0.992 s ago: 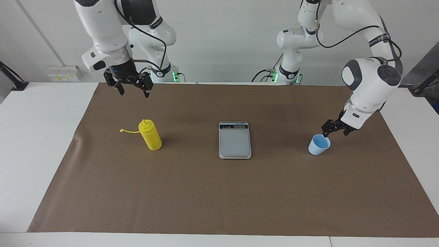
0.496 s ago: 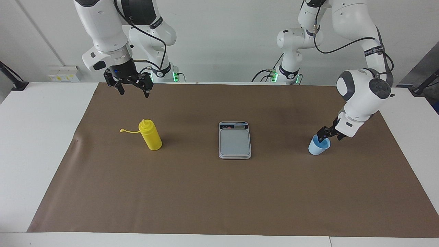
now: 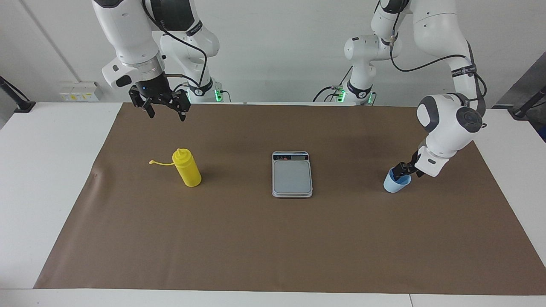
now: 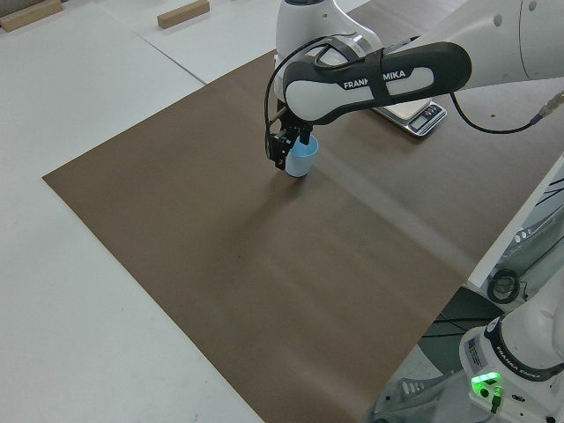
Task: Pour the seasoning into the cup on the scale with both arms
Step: 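Carry the blue cup with the left gripper onto the scale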
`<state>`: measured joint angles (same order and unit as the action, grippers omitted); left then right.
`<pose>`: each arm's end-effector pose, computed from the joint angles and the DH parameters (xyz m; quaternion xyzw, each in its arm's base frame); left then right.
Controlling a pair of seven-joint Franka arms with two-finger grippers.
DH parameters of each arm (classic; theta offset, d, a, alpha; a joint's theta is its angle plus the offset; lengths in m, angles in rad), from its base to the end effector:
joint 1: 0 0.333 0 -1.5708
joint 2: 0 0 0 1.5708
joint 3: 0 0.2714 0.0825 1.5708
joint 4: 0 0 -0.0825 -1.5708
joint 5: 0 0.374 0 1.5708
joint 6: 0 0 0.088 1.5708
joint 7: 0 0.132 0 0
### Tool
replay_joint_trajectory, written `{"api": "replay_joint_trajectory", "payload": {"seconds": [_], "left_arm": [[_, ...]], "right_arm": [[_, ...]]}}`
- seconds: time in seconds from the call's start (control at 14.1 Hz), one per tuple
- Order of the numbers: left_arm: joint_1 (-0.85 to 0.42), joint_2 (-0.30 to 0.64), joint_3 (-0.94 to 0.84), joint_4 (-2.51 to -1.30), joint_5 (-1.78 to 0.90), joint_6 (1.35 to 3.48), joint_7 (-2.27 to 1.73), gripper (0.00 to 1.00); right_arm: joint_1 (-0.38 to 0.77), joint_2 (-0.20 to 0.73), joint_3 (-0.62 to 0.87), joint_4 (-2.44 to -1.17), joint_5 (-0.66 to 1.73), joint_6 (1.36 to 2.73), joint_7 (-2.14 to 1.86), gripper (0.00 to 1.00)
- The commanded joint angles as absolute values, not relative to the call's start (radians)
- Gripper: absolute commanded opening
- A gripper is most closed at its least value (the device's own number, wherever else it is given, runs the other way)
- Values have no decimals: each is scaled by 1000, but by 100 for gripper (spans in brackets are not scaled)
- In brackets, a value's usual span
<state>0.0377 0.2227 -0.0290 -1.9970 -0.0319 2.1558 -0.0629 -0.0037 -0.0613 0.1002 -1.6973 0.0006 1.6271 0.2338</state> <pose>0.5677 0.0031 0.2819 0.9983 0.0452 -0.0323 0.0153 0.5286 0.0524 0.5340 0.9976 -0.0687 -0.0041 0.0035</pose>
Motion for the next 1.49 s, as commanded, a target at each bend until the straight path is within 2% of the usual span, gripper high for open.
{"api": "replay_joint_trajectory", "payload": {"seconds": [0.0, 0.07, 0.14, 0.57, 0.78, 1.13, 1.42], "left_arm": [[40, 218, -37, -2023, -44, 2184, -72, 49], [38, 218, -37, -2023, -44, 2184, -66, 22], [37, 218, -35, -2023, -43, 2186, -55, 0], [38, 224, -37, -1978, -43, 2143, -32, 0], [37, 233, -37, -1867, -43, 2010, -31, 0], [20, 203, -78, -1761, -104, 1800, -72, 0], [-119, 192, -101, -1769, -107, 1825, -277, 0]], "right_arm": [[-18, -87, 104, -1724, 20, 1634, 204, 100], [-18, -87, 104, -1726, 20, 1634, 204, 100], [-18, -87, 104, -1726, 20, 1634, 203, 100], [-18, -90, 104, -1732, 20, 1635, 199, 100], [-18, -94, 104, -1735, 20, 1635, 199, 100], [-18, -94, 104, -1736, 20, 1635, 199, 100], [-20, -94, 104, -1740, 20, 1637, 201, 100]]}}
